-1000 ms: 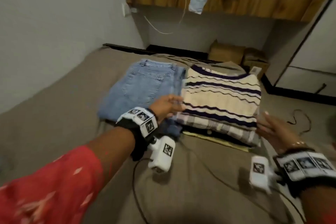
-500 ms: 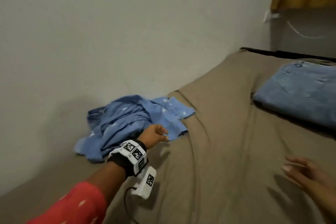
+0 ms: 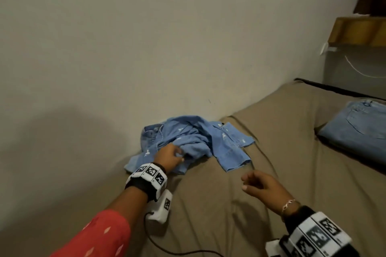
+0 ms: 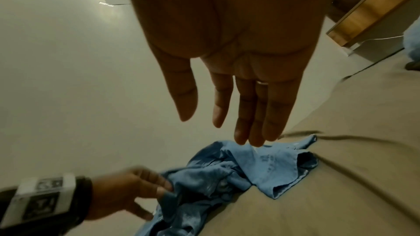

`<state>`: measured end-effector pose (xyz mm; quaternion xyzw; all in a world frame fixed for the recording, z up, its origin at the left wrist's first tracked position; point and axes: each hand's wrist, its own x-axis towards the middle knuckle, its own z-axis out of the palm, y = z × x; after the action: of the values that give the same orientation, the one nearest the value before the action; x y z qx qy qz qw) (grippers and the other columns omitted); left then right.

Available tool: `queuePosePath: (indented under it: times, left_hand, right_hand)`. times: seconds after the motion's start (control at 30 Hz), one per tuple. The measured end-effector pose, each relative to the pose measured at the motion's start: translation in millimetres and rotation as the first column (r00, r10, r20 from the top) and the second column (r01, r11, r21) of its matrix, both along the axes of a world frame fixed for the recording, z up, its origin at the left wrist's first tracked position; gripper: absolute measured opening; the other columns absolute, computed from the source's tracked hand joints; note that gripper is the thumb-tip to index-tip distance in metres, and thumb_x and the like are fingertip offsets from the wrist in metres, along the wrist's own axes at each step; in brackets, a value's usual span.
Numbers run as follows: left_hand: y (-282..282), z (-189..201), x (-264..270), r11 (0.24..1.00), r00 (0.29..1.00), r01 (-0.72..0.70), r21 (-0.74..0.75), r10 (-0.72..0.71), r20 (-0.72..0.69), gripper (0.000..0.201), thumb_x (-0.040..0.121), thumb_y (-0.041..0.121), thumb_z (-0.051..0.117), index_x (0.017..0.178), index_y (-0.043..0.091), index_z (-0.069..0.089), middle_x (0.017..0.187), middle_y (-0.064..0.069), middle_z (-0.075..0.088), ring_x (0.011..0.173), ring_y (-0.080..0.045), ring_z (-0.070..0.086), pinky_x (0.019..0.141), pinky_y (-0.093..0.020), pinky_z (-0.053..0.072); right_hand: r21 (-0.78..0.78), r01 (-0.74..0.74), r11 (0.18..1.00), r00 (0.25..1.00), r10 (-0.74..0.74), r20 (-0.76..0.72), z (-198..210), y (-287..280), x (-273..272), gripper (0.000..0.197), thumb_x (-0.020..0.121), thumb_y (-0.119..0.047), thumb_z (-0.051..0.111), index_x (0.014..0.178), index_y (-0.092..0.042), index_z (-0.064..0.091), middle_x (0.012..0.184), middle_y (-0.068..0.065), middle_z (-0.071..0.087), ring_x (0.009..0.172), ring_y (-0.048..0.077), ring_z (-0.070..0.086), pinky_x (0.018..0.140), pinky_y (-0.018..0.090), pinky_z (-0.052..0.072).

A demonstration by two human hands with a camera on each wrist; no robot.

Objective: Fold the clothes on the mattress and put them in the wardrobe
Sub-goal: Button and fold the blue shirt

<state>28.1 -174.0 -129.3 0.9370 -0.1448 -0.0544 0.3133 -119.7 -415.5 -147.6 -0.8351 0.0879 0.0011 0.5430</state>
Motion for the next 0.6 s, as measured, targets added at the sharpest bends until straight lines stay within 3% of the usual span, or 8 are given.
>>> queuePosePath:
  times: [0.1, 0.2, 0.27, 0.3, 0.4, 0.47, 0.53, 0.6]
  left_hand:
    - [-21, 44, -29, 0.954, 0.988, 0.146, -0.26, -0.155, -0.017, 0.013, 0.088, 0.003, 0.059, 0.097, 0.0, 0.068, 0.09, -0.018, 0.066, 0.07, -0.021, 0.058, 0.065, -0.029, 0.05]
    - [-48, 89, -71, 0.785, 0.919, 0.261, -0.562, -0.38, -0.104, 0.019, 0.09, -0.004, 0.052, 0.105, 0.0, 0.063, 0.091, -0.005, 0.062, 0.081, -0.016, 0.058, 0.071, -0.028, 0.053]
    - [-64, 114, -100, 0.662, 0.829, 0.316, -0.679, -0.541, -0.142, 0.027, 0.092, -0.006, 0.047, 0.116, -0.001, 0.056, 0.103, -0.008, 0.059, 0.088, -0.016, 0.059, 0.074, -0.024, 0.055]
    - [-71, 124, -111, 0.623, 0.787, 0.355, -0.697, -0.602, -0.137, 0.031, 0.092, -0.007, 0.044, 0.121, -0.001, 0.053, 0.107, -0.011, 0.058, 0.09, -0.018, 0.059, 0.075, -0.023, 0.055]
    - [-79, 148, -127, 0.536, 0.683, 0.461, -0.707, -0.723, -0.104, 0.04, 0.092, -0.009, 0.042, 0.13, 0.003, 0.046, 0.113, -0.011, 0.057, 0.096, -0.017, 0.059, 0.079, -0.025, 0.054]
    - [-70, 152, -122, 0.519, 0.706, 0.467, -0.716, -0.706, -0.051, 0.044, 0.087, -0.008, 0.051, 0.126, 0.01, 0.047, 0.109, -0.005, 0.061, 0.093, -0.009, 0.061, 0.075, -0.024, 0.054]
    - [-58, 141, -112, 0.572, 0.757, 0.496, -0.653, -0.653, 0.002, 0.039, 0.08, -0.006, 0.055, 0.115, 0.012, 0.051, 0.1, 0.001, 0.064, 0.087, 0.0, 0.061, 0.072, -0.02, 0.052]
    - [-50, 118, -106, 0.684, 0.762, 0.598, -0.418, -0.647, 0.03, 0.027, 0.079, 0.003, 0.057, 0.104, 0.013, 0.058, 0.094, 0.013, 0.067, 0.085, 0.008, 0.059, 0.08, -0.018, 0.048]
  right_hand:
    - [0.01, -0.051, 0.999, 0.998, 0.051, 0.029, 15, 18, 0, 0.016, 0.078, -0.008, 0.071, 0.084, -0.016, 0.06, 0.087, -0.003, 0.063, 0.091, 0.018, 0.06, 0.075, 0.014, 0.05]
    - [0.06, -0.11, 0.992, 0.99, 0.104, 0.094, 29, 39, -6, 0.045, 0.067, -0.027, 0.081, 0.103, -0.014, 0.056, 0.099, -0.005, 0.061, 0.102, 0.017, 0.058, 0.078, 0.01, 0.048]
    - [0.02, -0.021, 1.0, 0.978, 0.016, 0.207, 35, 47, -10, 0.07, 0.063, -0.03, 0.082, 0.121, -0.012, 0.047, 0.113, -0.004, 0.057, 0.109, 0.015, 0.053, 0.082, 0.007, 0.044]
    - [-0.004, 0.07, 0.998, 0.962, -0.067, 0.265, 39, 47, -11, 0.071, 0.066, -0.028, 0.079, 0.126, -0.01, 0.045, 0.115, -0.003, 0.054, 0.109, 0.015, 0.052, 0.079, 0.005, 0.042]
    - [0.055, 0.363, 0.93, 0.848, -0.354, 0.394, 68, 28, -23, 0.027, 0.087, 0.002, 0.054, 0.114, 0.002, 0.056, 0.099, 0.013, 0.06, 0.099, 0.03, 0.059, 0.074, 0.021, 0.042]
    - [0.284, 0.372, 0.884, 0.791, -0.462, 0.4, 99, 1, -33, 0.023, 0.087, 0.015, 0.041, 0.099, 0.007, 0.059, 0.078, 0.012, 0.063, 0.075, 0.018, 0.063, 0.061, 0.016, 0.046]
    - [0.521, 0.364, 0.772, 0.762, -0.569, 0.31, 134, -30, -48, 0.025, 0.089, 0.011, 0.038, 0.082, -0.004, 0.057, 0.053, -0.003, 0.062, 0.051, 0.003, 0.058, 0.044, 0.011, 0.044]
    - [0.676, 0.304, 0.671, 0.794, -0.571, 0.208, 152, -61, -63, 0.015, 0.094, -0.007, 0.044, 0.085, -0.009, 0.055, 0.057, -0.005, 0.065, 0.062, 0.009, 0.06, 0.045, 0.014, 0.049]
